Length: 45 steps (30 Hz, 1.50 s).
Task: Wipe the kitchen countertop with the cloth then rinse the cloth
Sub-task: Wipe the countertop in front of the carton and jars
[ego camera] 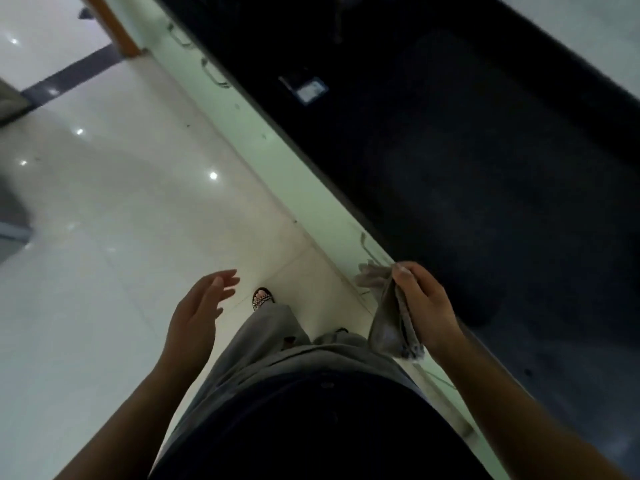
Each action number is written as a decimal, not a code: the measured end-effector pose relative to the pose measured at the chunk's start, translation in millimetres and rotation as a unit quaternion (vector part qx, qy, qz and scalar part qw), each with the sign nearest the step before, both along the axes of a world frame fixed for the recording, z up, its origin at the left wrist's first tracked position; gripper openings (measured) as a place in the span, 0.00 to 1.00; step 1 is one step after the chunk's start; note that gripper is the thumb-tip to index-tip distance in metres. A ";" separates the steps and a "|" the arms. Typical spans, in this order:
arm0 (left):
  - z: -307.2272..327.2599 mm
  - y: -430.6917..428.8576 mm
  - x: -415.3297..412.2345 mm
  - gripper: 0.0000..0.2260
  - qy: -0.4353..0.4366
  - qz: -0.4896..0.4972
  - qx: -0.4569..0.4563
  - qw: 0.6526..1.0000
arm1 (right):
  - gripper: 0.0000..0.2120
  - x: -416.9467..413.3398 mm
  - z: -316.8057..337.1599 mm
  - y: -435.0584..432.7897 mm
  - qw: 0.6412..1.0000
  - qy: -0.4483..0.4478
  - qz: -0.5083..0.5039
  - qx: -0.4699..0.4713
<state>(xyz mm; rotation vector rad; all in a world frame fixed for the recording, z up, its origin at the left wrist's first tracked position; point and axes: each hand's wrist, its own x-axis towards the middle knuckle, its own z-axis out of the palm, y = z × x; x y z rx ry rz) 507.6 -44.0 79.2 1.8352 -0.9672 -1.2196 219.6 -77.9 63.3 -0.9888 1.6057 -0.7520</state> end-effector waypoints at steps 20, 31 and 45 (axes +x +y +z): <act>-9.1 -36.5 308.1 0.15 -0.075 0.176 -0.008 0.981 | 0.05 354.7 7.8 -178.1 0.953 0.052 0.278 -0.108; -25.8 -167.5 436.8 0.15 -0.065 0.158 0.005 0.985 | 0.06 470.5 -7.7 -295.7 0.961 0.069 0.249 -0.099; -3.3 -473.8 622.7 0.16 -0.077 0.143 -0.022 0.986 | 0.09 658.8 12.9 -584.3 0.961 0.013 0.244 -0.132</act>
